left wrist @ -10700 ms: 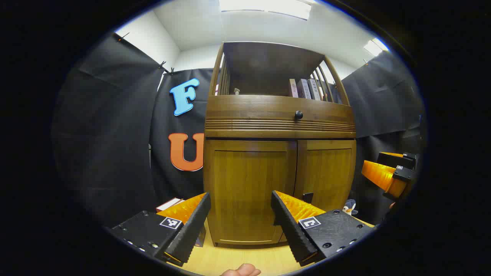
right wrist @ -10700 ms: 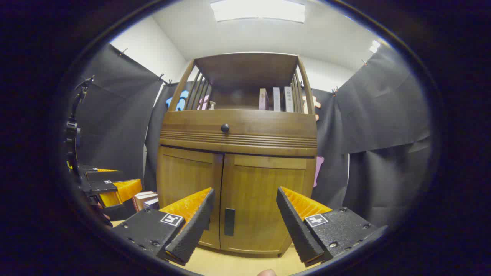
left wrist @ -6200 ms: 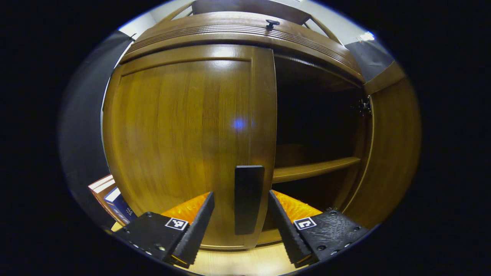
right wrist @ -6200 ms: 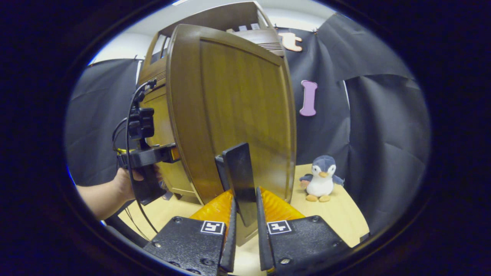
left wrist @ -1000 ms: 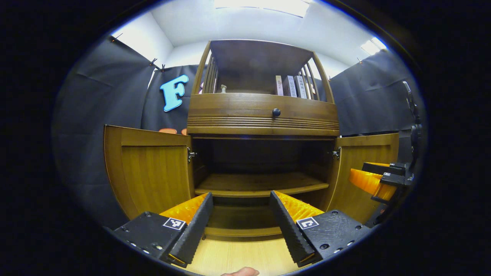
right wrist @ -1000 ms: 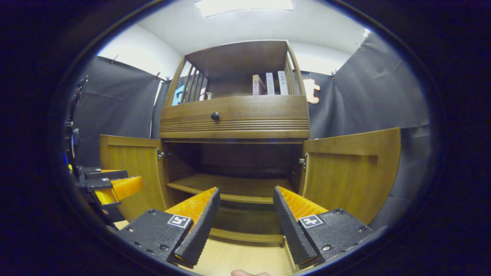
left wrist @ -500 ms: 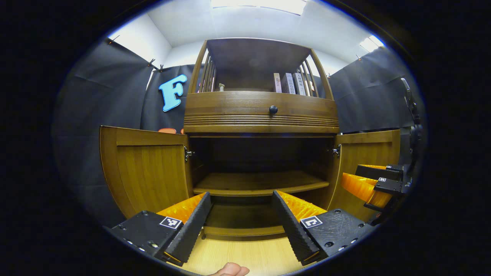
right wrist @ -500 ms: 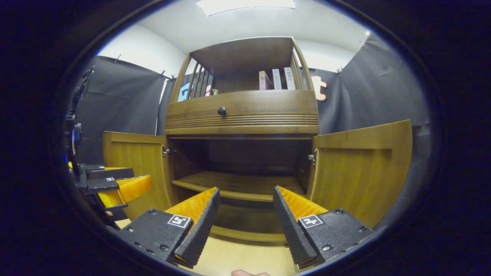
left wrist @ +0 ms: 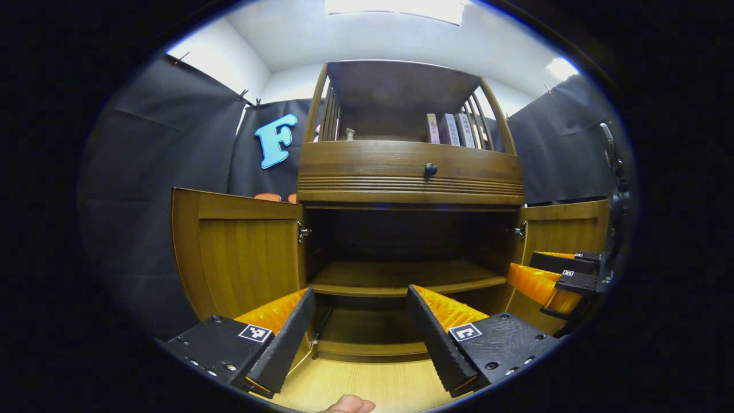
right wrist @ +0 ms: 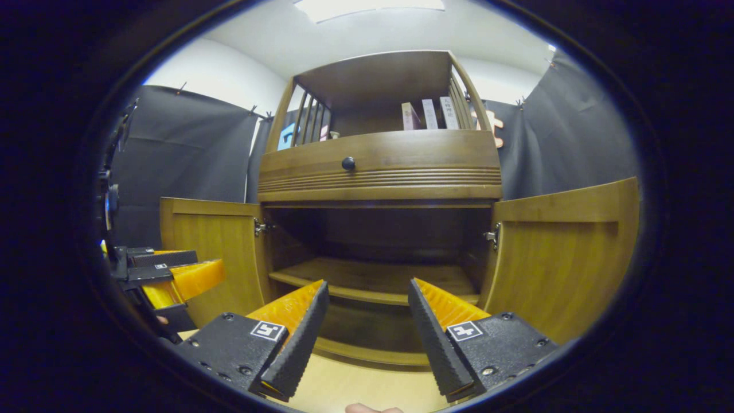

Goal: Open the right door of the double-door shoe cabinet with the right hand, and open the left door with the left hand.

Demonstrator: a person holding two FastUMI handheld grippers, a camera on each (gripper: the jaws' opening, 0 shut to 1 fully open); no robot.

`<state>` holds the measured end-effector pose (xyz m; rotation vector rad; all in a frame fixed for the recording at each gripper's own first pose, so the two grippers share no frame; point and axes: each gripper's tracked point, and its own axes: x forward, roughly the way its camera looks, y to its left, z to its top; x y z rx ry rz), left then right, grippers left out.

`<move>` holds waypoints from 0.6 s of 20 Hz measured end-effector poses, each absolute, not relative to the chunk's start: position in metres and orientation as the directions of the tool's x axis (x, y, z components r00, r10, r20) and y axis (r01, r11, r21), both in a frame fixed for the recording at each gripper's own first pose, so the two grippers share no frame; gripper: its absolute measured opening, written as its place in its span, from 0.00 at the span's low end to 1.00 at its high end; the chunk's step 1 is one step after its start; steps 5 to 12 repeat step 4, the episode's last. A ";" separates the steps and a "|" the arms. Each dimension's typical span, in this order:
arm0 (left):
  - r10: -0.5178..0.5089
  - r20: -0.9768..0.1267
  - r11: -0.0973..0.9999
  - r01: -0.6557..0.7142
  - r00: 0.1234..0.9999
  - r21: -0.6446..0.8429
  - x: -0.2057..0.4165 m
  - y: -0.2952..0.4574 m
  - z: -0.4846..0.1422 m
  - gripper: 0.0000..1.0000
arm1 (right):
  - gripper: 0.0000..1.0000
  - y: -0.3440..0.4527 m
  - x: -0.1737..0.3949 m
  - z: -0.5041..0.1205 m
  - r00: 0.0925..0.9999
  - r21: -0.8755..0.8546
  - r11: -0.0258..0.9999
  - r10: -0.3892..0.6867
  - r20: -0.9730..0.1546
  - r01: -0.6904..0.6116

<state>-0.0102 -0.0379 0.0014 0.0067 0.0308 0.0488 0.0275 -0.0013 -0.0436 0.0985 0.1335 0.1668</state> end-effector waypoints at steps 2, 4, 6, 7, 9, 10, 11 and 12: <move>0.058 -0.017 0.998 -0.058 0.998 0.011 -0.009 -0.034 0.006 0.95 | 0.90 0.001 0.030 -0.042 0.977 0.109 0.980 0.177 -0.119 -0.165; 0.061 -0.007 0.998 -0.061 0.998 0.015 -0.006 -0.033 0.007 0.95 | 0.88 0.001 0.031 -0.042 0.976 0.109 0.980 0.180 -0.119 -0.168; 0.061 -0.007 0.998 -0.061 0.998 0.015 -0.006 -0.033 0.007 0.95 | 0.88 0.001 0.031 -0.042 0.976 0.109 0.980 0.180 -0.119 -0.168; 0.061 -0.007 0.998 -0.061 0.998 0.015 -0.006 -0.033 0.007 0.95 | 0.88 0.001 0.031 -0.042 0.976 0.109 0.980 0.180 -0.119 -0.168; 0.061 -0.007 0.998 -0.061 0.998 0.015 -0.006 -0.033 0.007 0.95 | 0.88 0.001 0.031 -0.042 0.976 0.109 0.980 0.180 -0.119 -0.168; 0.061 -0.007 0.998 -0.061 0.998 0.015 -0.006 -0.033 0.007 0.95 | 0.88 0.001 0.031 -0.042 0.976 0.109 0.980 0.180 -0.119 -0.168; 0.061 -0.007 0.998 -0.061 0.998 0.015 -0.006 -0.033 0.007 0.95 | 0.88 0.001 0.031 -0.042 0.976 0.109 0.980 0.180 -0.119 -0.168; 0.061 -0.007 0.998 -0.061 0.998 0.015 -0.006 -0.033 0.007 0.95 | 0.88 0.001 0.031 -0.042 0.976 0.109 0.980 0.180 -0.119 -0.168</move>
